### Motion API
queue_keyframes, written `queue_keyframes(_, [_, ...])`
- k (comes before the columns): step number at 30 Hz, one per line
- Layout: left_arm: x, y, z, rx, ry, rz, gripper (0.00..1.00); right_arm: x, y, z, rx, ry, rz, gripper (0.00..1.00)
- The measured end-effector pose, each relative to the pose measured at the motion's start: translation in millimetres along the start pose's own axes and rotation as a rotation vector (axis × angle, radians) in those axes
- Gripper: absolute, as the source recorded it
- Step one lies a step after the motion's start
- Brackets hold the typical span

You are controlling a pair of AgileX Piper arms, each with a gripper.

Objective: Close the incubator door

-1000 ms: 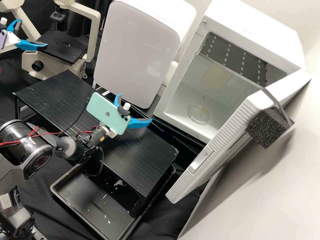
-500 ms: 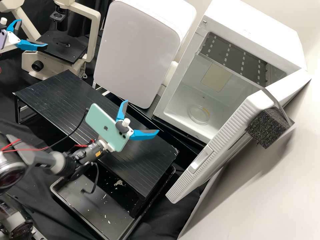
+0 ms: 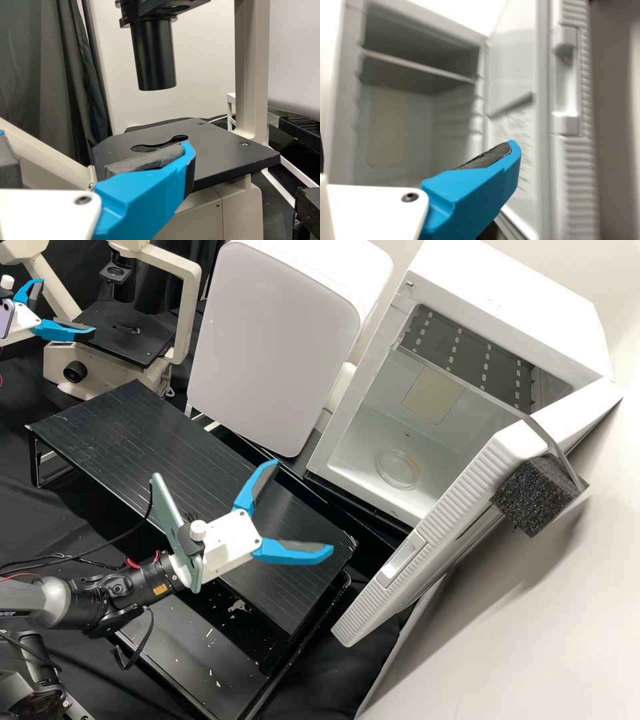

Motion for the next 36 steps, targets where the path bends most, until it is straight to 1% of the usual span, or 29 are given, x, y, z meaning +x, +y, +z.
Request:
queue_keyframes(2, [0,0.0,0,0.000,0.000,0.000,1.00,1,2,9,-0.029,-0.057,0.024,1.00])
queue_keyframes(5, [0,0.0,0,0.000,0.000,0.000,1.00,3,2,21,-0.059,-0.132,0.039,1.00])
queue_keyframes(7, [0,0.0,0,0.000,0.000,0.000,1.00,7,3,28,-0.082,-0.175,0.053,1.00])
queue_keyframes(9, [0,0.0,0,0.000,0.000,0.000,1.00,11,4,33,-0.105,-0.199,0.063,1.00])
queue_keyframes(12, [0,0.0,0,0.000,0.000,0.000,1.00,18,4,39,-0.117,-0.226,0.071,1.00])
queue_keyframes(16, [0,0.0,0,0.000,0.000,0.000,1.00,30,0,47,-0.118,-0.253,0.069,1.00])
queue_keyframes(19, [0,0.0,0,0.000,0.000,0.000,1.00,41,-5,55,-0.144,-0.279,0.059,1.00])
queue_keyframes(22, [0,0.0,0,0.000,0.000,0.000,1.00,48,-9,63,-0.155,-0.310,0.060,1.00])
queue_keyframes(28, [0,0.0,0,0.000,0.000,0.000,1.00,53,-11,69,-0.160,-0.327,0.054,1.00])
queue_keyframes(32, [0,0.0,0,0.000,0.000,0.000,1.00,53,-11,70,-0.134,-0.327,0.058,1.00])
queue_keyframes(36, [0,0.0,0,0.000,0.000,0.000,1.00,53,-11,69,-0.096,-0.321,0.063,1.00])
